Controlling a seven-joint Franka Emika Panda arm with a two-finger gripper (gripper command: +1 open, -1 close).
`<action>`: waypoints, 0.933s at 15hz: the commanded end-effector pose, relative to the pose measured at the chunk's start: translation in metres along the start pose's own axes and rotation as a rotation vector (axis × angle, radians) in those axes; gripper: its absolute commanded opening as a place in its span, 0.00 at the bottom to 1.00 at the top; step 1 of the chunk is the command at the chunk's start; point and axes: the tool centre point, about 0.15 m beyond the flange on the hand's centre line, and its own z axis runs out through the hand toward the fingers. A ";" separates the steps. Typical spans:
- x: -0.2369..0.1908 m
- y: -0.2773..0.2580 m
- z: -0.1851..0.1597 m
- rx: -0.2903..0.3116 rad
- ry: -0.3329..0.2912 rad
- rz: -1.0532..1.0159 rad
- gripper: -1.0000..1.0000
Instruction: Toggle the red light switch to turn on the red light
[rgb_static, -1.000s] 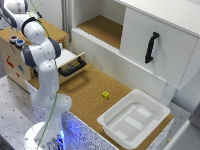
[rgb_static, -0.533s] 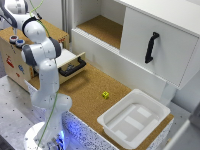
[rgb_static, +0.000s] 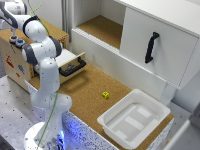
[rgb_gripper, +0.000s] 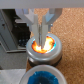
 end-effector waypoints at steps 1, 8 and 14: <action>0.023 0.021 0.010 -0.040 -0.124 0.039 0.00; 0.002 0.006 -0.087 -0.103 -0.040 0.023 0.00; -0.005 0.007 -0.062 -0.084 -0.090 0.077 1.00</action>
